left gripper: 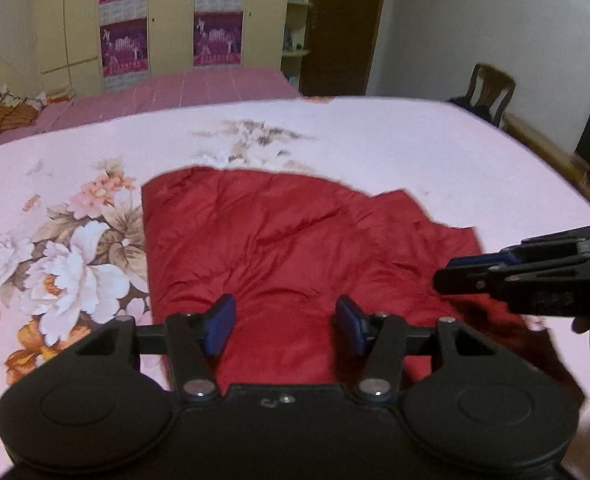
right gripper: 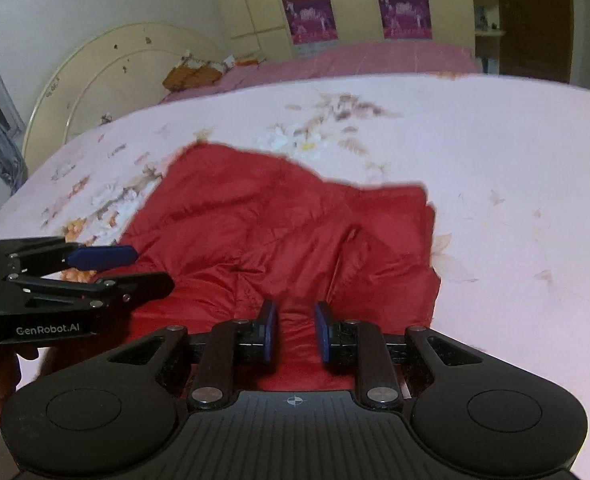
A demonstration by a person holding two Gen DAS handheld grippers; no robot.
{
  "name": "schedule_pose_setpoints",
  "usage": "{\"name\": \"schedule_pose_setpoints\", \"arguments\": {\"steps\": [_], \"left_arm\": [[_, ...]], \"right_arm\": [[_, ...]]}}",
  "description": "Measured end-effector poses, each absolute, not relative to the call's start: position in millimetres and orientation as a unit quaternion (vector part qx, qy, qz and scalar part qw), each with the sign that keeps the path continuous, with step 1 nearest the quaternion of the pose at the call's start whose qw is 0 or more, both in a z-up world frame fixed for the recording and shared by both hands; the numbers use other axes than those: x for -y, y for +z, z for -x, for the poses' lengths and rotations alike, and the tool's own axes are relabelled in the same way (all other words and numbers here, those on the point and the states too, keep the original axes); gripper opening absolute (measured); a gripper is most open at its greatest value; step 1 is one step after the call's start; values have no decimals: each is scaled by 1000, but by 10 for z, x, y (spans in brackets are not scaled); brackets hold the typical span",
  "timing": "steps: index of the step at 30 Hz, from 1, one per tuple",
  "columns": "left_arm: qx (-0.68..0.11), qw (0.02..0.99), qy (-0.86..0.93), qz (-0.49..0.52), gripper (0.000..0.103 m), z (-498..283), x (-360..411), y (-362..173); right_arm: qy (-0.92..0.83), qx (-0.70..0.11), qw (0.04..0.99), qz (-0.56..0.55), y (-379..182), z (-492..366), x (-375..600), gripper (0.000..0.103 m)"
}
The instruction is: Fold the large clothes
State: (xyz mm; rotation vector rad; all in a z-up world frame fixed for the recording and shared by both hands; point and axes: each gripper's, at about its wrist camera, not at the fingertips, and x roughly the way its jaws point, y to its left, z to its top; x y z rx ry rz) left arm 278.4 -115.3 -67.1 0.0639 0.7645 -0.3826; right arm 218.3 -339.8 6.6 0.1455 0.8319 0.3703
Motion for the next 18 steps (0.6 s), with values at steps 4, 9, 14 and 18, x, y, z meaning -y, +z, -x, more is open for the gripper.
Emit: {"name": "schedule_pose_setpoints", "arguments": {"steps": [4,9,14,18], "left_arm": [[-369,907,-202,-3,53,-2356,968,-567],[-388,899,-203,1,54,-2061,932,-837],[-393,900,-191,-10,52,-2104,955,-809],[-356,920,-162,10,73,-2138,810,-632]], "right_arm": [[221,-377,897,-68,352,-1733,3513,22],[246,-413,876,-48,130,-1456,3424,22],[234,-434,869,-43,-69,-1533,3297,22],[186,-379,902,-86,259,-1579,3614,22]]}}
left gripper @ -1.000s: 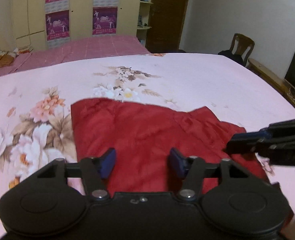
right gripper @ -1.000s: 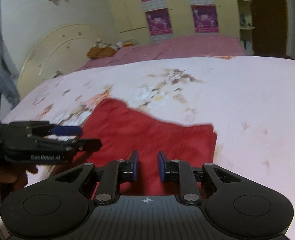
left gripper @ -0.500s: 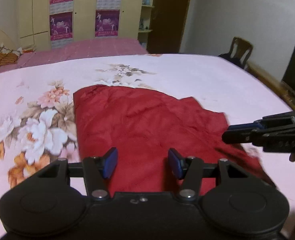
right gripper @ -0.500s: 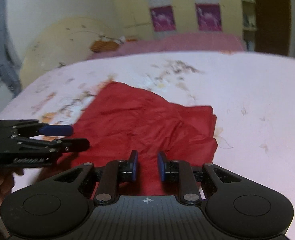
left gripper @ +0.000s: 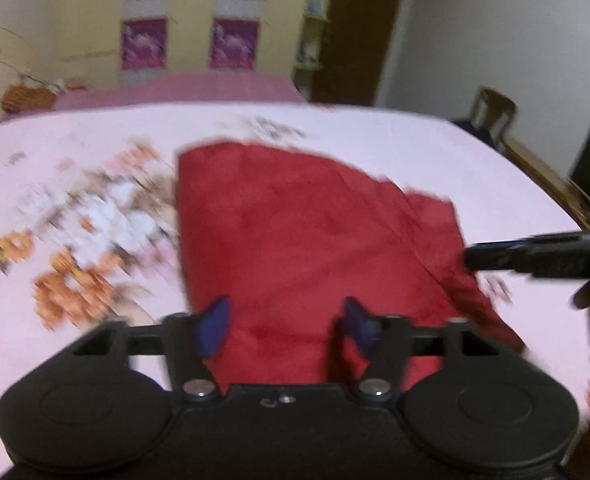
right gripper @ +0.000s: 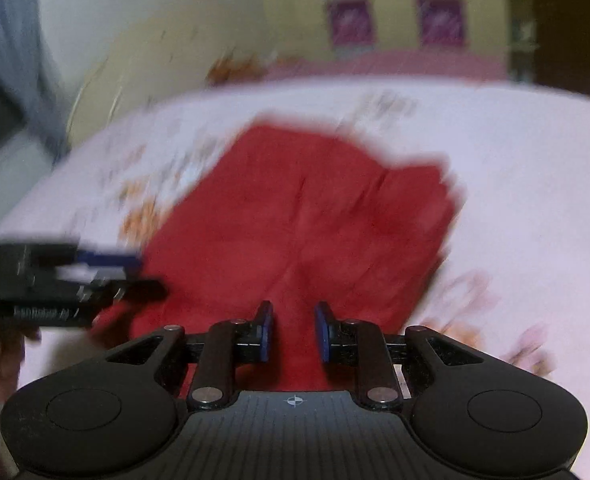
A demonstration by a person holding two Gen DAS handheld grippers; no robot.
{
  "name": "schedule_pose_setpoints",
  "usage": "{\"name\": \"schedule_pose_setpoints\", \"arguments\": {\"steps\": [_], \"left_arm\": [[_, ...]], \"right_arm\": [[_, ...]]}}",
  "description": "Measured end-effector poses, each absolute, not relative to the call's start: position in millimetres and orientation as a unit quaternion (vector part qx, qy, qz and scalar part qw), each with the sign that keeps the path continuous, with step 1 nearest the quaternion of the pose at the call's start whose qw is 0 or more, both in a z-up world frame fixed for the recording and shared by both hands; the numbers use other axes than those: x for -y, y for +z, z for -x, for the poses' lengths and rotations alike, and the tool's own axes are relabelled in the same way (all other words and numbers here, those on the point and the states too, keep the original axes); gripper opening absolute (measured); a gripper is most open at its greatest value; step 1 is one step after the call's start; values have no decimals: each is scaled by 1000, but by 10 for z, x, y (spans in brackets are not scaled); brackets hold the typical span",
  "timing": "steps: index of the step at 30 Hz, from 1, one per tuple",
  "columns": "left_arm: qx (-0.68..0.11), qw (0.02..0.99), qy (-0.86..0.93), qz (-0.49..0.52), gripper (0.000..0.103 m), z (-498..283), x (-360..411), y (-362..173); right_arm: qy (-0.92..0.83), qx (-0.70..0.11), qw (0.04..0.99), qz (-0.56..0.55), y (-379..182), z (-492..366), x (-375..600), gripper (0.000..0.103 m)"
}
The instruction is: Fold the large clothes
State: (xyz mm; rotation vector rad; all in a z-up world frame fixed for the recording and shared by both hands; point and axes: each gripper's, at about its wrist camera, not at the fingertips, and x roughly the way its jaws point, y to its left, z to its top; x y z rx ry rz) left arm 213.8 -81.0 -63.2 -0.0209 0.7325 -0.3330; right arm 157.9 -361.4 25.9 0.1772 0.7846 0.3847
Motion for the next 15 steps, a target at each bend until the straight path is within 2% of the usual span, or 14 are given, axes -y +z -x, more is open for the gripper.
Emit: {"name": "schedule_pose_setpoints", "arguments": {"steps": [3,5,9,10,11,12,15], "left_arm": [[-350,924,-153,29,71,-2391,727,-645],[-358,920,-151,50,70,-2589,687,-692],[-376,912,-149,73,69,-2822,650,-804],[-378,911,-147,76,70,-2844,644,-828],[-381,910,-148,76,70,-2861,635,-859],[-383,909,-147,76,71,-2866,633,-880],[-390,905,-145,86,74,-2867,609,-928]], "right_arm": [[133,-380,908,-117,235,-1854,3886,25],[109,-383,906,-145,152,-2035,4012,47],[111,-379,898,-194,131,-2263,4137,47],[112,-386,893,-203,100,-2316,4140,46],[116,-390,888,-215,55,-2371,4144,21],[121,-394,883,-223,-1,-2389,4181,11],[119,-406,881,-214,-161,-2492,4195,9]]}}
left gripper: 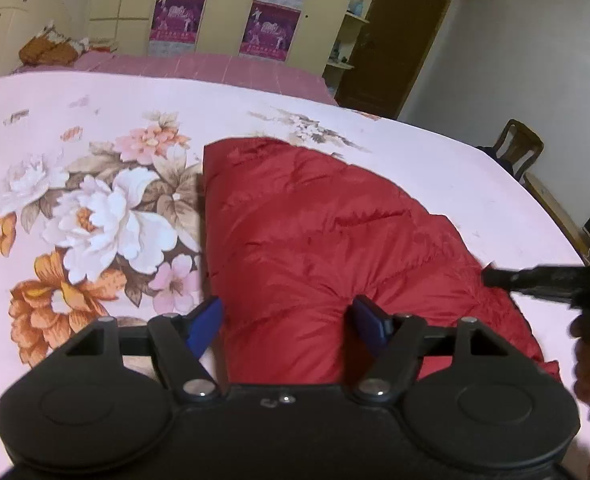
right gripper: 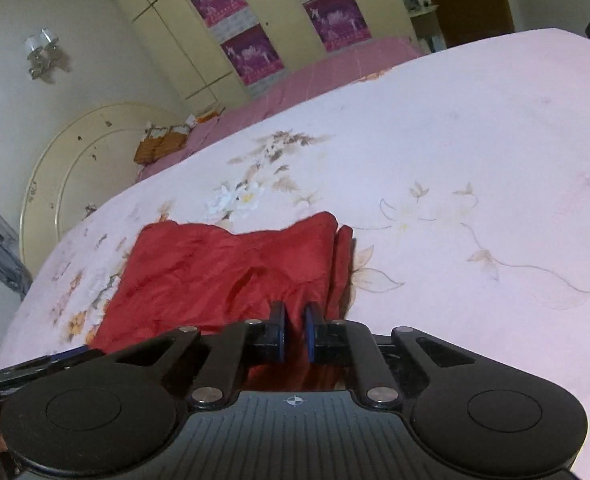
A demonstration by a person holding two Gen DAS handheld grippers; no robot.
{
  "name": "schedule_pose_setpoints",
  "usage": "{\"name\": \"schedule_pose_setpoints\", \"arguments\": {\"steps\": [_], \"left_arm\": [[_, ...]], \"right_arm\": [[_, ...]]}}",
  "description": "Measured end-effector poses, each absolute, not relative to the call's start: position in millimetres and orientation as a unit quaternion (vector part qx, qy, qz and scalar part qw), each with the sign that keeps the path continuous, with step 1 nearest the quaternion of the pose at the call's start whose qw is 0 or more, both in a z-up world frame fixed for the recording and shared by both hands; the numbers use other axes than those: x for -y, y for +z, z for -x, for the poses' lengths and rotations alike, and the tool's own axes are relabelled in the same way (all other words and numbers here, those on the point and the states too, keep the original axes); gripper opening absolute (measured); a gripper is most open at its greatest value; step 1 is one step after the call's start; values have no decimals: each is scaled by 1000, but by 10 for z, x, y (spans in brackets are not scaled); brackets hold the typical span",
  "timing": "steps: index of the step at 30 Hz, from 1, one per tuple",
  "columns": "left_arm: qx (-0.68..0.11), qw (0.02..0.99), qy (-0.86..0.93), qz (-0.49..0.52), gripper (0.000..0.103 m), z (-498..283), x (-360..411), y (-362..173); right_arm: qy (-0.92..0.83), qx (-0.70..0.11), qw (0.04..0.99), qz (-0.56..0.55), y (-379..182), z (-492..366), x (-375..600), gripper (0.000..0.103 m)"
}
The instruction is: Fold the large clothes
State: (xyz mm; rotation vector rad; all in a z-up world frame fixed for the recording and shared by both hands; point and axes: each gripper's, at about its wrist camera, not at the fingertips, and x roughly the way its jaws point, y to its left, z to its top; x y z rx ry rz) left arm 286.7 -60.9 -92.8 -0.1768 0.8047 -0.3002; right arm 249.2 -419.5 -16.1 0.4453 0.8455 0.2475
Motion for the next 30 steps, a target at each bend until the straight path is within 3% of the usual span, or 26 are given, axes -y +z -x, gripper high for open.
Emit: {"name": "schedule_pose_setpoints", "arguments": {"steps": [4,6,7,8,9,14,22,26,30], "left_arm": [[-399,899,-149,103,78,-2871,558,-920],[-393,897,-171,107,91,-2838,530,-869],[-390,897,-177,111,93,-2829,510,-859],[-392,895,-181,115,93,-2840,486,-870],[-396,891,-184,124,93,-2862,459,-892],[-423,861,-205,196,92,-3027,347,-1055],[-442,846,-206,216,91,-3112,333,-1214],[-443,842,-213,223,89,-3123,311,-1218],[-442,843,-211,222,88,-3103,294,-1198]], "right_arm": [[120,-435,860,-238,-398,-2488,4252,10],[119,-430,861,-244,-281,-2411,4327,10],[119,-426,862,-250,-219,-2376,4366,18],[118,-422,860,-263,-196,-2342,4421,49],[123,-418,856,-279,-198,-2311,4471,58],[136,-448,819,-333,-403,-2339,4559,59],[147,-456,804,-353,-506,-2506,4448,58],[152,-455,789,-384,-585,-2493,4503,44],[146,-442,786,-406,-583,-2412,4606,42]]}}
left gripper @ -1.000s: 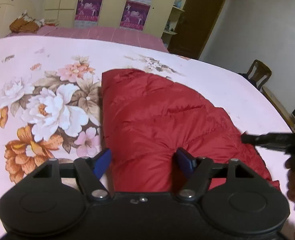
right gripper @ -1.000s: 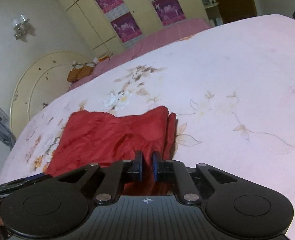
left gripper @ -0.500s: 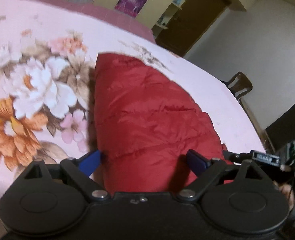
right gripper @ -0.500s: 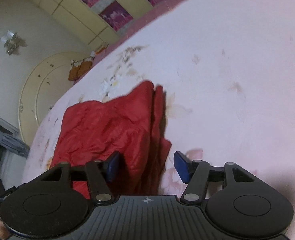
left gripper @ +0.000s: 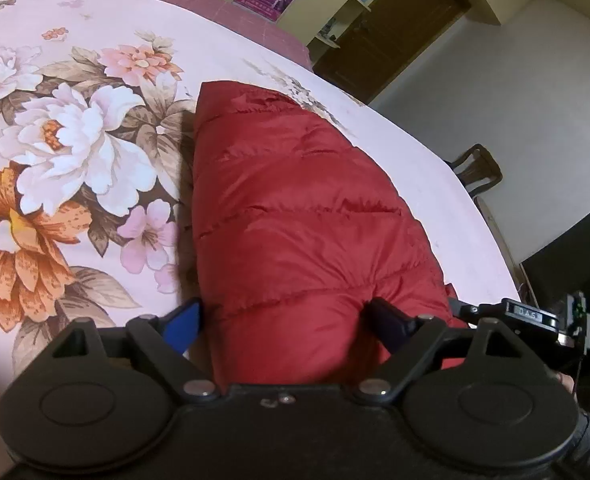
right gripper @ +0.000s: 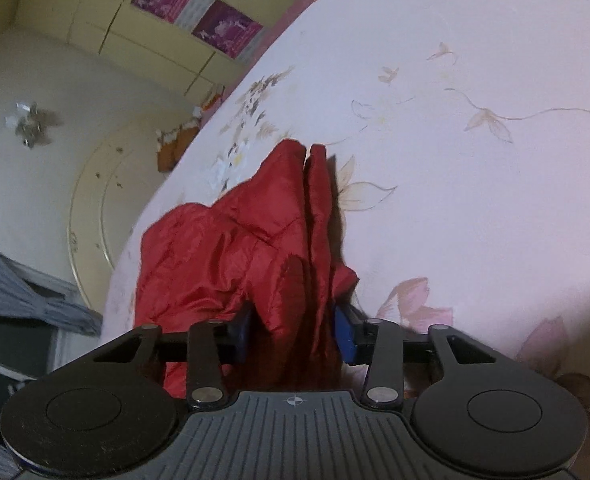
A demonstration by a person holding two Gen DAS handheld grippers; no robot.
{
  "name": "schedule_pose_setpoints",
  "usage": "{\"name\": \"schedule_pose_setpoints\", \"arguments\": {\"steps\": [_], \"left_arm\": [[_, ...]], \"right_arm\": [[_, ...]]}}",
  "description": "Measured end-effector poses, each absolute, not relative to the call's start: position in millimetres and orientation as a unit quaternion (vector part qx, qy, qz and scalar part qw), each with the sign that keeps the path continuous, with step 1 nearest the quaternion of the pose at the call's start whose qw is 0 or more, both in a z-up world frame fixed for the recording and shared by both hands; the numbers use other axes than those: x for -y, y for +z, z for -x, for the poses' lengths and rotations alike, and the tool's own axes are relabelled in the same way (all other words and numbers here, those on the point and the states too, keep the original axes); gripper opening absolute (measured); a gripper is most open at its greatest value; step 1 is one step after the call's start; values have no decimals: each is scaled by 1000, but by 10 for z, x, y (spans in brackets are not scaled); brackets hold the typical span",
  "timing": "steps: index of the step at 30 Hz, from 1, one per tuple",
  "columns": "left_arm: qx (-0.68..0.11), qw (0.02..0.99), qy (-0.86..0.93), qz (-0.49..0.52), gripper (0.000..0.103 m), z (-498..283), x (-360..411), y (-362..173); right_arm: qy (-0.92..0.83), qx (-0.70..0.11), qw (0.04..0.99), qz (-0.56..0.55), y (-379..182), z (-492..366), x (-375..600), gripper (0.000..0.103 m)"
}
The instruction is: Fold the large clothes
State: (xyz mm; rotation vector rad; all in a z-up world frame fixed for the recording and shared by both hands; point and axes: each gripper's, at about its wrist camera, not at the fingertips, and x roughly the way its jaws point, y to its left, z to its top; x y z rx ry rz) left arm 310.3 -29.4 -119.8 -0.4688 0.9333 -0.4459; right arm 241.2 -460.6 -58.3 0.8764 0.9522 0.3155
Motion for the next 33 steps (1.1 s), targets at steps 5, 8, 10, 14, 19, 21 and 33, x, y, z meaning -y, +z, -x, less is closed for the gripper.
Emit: {"name": "schedule_pose_setpoints", "arguments": {"steps": [5,8,10,14,19,21,33], "left_arm": [[-443,841,-209,229,88,-3089,285,-1216],[-443,836,-212,245,85,-3120,296,-1246],[-438,836,-215,252,81,-3126,314,-1243],[-422,850,-212,231,69,-3046,369,-1098],[-431,856,-202,201,67,-3064,452,-1084],[-429,858,-198,200,66,-3077,471,-1064],[-375,878,-238,179,64,-2917,194,-626]], "right_arm": [[135,-441,797,-389,-538,-2390,4559,62],[146,-443,782,-414,-608,-2461,4518,48],[153,-446,780,-411,-643,-2484,4451,36],[157,-432,799,-388,-492,-2428,4394,17],[147,-440,815,-347,-440,-2387,4306,17],[144,-447,807,-358,-507,-2415,4303,17],[156,-389,833,-360,4,-2144,4094,17]]}}
